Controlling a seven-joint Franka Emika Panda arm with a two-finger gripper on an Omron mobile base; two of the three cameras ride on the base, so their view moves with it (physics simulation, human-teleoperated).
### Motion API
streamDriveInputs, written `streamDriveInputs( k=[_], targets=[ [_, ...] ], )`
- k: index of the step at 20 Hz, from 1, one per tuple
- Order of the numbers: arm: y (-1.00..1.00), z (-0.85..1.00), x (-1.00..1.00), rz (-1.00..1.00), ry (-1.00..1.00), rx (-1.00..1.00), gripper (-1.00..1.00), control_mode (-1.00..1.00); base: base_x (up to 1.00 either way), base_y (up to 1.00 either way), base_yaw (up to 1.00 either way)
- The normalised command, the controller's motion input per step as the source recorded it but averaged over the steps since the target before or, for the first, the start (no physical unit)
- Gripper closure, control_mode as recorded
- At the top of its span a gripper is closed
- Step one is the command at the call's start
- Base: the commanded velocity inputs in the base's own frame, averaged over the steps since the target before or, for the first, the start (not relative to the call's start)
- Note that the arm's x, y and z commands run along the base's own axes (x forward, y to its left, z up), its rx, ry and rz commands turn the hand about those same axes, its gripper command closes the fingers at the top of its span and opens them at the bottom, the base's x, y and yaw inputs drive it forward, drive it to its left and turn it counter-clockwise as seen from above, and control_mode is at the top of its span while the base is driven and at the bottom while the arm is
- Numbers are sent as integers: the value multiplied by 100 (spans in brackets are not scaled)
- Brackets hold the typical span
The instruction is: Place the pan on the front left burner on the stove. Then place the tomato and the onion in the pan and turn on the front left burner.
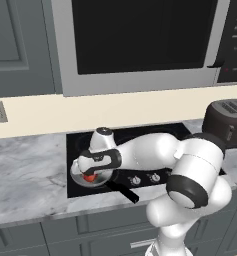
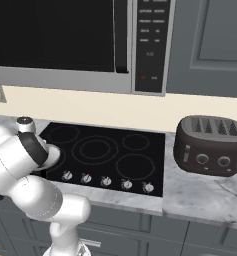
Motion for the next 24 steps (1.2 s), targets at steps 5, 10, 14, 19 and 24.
streamDriveInputs(
  k=[5, 10, 14, 19, 24],
  targets=[
    [-1, 0, 0, 0, 0, 0, -100, -100, 0, 0, 0],
    [0, 22, -4, 0, 0, 0, -100, -100, 0, 0, 0],
    [0, 19, -14, 0, 0, -1, -100, -100, 0, 0, 0],
    [-11, 1, -6, 0, 0, -7, -100, -100, 0, 0, 0],
    [-20, 3, 0, 0, 0, -9, -100, -100, 0, 0, 0]
  ],
)
